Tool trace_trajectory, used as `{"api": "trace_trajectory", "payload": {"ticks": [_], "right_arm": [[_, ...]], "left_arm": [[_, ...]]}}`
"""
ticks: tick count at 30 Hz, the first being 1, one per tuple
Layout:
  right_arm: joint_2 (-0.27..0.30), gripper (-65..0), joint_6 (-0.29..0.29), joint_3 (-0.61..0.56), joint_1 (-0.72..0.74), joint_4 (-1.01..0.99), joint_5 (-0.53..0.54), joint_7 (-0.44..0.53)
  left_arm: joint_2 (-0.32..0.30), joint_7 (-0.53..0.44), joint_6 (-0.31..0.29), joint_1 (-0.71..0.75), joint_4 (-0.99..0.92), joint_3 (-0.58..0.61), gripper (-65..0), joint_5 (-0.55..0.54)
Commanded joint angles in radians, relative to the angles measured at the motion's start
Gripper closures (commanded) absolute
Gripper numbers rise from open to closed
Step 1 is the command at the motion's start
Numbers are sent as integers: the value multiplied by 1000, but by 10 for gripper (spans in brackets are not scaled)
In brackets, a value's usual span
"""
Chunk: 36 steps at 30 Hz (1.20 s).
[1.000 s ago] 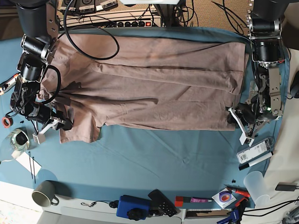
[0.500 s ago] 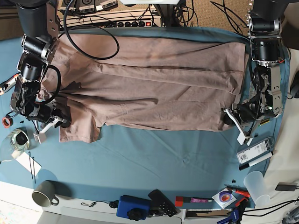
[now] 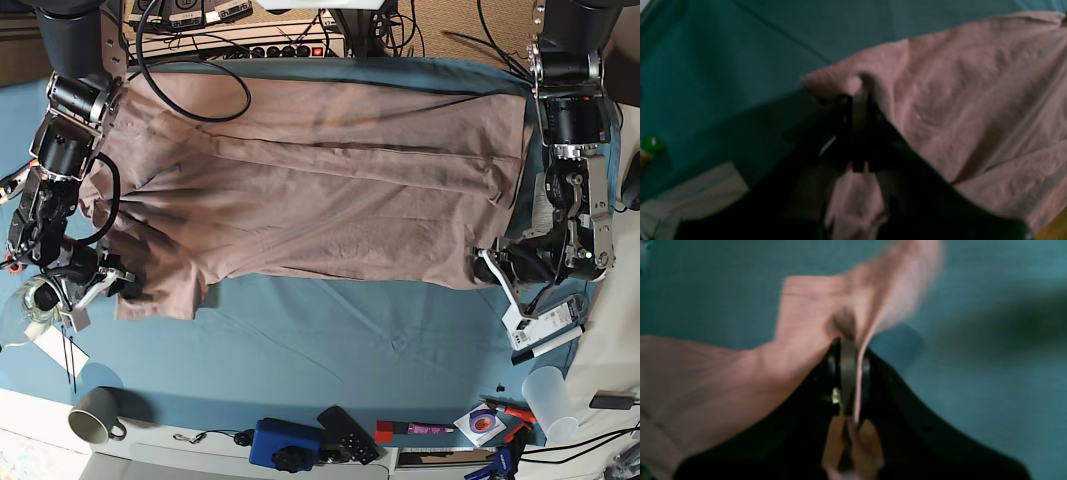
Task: Fold the T-shirt properly
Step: 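Grasp the hem corners with both grippers, then lift the hem and fold it toward the shoulder edge with both grippers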
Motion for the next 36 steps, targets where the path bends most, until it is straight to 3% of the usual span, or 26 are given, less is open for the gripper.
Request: {"api": "trace_trajectory", "payload": {"ticks": [1, 11, 18, 21, 26, 36], "right_arm": [[31, 0, 1, 4, 23, 20, 42, 12], [82, 0, 1, 4, -105, 210, 224, -89], [88, 0, 1, 11, -195, 459, 231, -164], [89, 0, 1, 11, -219, 481, 231, -165], [89, 0, 1, 16, -266, 501, 248, -174], [89, 0, 1, 193, -396, 578, 354, -235]], "left_arm": [[-12, 0, -1, -21, 31, -4, 0, -11], [-16, 39, -1, 93, 166, -23, 0, -15], [-16, 27, -9, 224, 300, -166, 0, -67], [-17, 28, -59, 270, 307, -217, 0, -132], [-17, 35, -64, 324, 323, -283, 0, -176], [-16, 29, -65, 397, 388, -320, 0, -175]]}}
